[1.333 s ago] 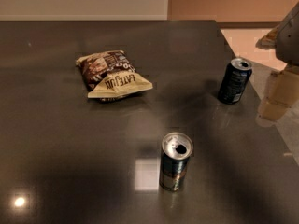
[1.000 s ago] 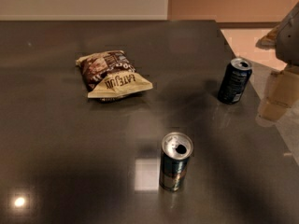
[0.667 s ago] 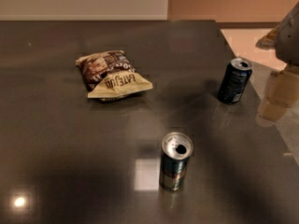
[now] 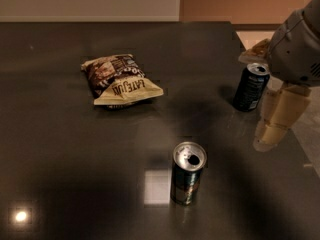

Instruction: Move redbull can near brown chip bag

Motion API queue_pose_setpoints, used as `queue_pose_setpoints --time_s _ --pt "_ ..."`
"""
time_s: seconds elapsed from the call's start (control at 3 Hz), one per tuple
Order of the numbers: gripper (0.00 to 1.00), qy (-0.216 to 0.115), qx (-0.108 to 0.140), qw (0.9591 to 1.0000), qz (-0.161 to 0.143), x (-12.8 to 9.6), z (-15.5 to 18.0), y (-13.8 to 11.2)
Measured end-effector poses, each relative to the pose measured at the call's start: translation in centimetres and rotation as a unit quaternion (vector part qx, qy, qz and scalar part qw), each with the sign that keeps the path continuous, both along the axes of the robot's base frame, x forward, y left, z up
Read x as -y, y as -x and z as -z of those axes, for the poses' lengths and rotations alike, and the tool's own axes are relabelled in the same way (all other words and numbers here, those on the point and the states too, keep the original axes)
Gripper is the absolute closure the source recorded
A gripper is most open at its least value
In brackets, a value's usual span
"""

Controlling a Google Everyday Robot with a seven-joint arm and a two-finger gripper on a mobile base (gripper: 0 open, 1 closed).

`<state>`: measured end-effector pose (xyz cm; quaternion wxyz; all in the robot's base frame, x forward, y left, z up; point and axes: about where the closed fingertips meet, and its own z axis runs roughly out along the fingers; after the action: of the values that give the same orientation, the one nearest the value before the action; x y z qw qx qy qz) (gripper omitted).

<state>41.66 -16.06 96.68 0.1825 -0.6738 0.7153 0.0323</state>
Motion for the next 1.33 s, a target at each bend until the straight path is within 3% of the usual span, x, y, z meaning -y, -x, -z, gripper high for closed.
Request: queue_pose_setpoints --time_s 0.33,0.67,1.33 --pt "0.00 -0.024 -0.015 0.9985 -0.047 -2.6 1.1 1.2" --pt "0.00 -0.053 -0.052 0.9902 -0.118 -5.7 3.2 3.3" --pt "0.00 -0.095 -0.091 0.9647 -0.228 -9.9 6.0 7.6"
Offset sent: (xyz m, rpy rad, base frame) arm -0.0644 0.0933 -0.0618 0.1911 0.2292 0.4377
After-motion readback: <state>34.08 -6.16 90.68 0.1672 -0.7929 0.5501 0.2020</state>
